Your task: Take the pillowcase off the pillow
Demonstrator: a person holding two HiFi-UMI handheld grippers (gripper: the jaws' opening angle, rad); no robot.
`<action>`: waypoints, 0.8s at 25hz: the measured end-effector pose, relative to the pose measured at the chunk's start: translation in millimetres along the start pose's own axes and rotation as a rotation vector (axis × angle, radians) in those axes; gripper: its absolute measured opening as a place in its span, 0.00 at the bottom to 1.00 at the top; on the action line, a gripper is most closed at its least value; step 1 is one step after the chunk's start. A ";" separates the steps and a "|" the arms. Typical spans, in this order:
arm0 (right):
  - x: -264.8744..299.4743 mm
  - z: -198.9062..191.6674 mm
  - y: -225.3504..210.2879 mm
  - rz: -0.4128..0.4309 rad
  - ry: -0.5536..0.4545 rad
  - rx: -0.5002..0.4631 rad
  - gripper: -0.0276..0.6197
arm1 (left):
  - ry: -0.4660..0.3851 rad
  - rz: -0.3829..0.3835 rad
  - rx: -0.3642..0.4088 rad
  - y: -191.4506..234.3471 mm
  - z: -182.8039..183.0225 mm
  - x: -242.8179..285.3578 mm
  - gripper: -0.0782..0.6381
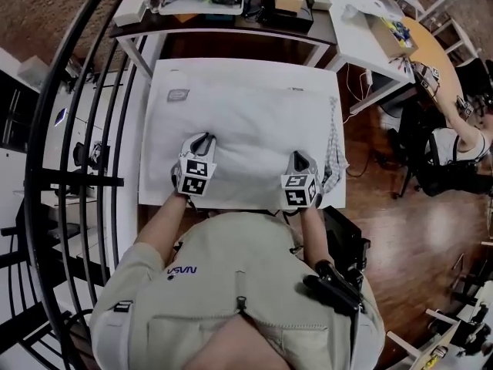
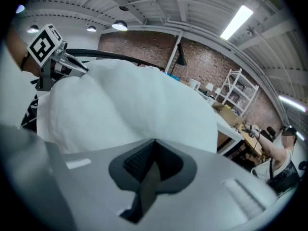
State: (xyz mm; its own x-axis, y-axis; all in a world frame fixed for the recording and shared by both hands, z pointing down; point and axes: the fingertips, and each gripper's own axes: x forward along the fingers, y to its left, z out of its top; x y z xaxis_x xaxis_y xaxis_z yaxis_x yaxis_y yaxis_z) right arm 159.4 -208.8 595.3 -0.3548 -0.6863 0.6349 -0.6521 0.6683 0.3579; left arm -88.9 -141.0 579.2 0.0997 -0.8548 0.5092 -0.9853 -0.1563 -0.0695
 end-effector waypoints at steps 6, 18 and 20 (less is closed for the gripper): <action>-27.1 36.8 -5.4 -0.026 -0.154 0.134 0.05 | -0.131 0.024 -0.033 8.8 15.7 -50.9 0.12; -169.9 127.8 16.3 -0.089 -0.597 0.368 0.05 | -0.447 0.082 -0.066 -8.9 66.5 -185.0 0.12; -184.3 132.2 16.4 -0.092 -0.636 0.376 0.05 | -0.458 0.105 -0.073 -12.7 63.9 -197.0 0.12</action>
State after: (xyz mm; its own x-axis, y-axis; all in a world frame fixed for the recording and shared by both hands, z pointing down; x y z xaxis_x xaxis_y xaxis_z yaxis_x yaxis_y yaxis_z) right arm 125.5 -109.4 393.7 -0.5329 -0.8445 0.0538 -0.8425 0.5354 0.0593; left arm -87.1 -2.2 424.9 0.0343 -0.9969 0.0711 -0.9988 -0.0367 -0.0317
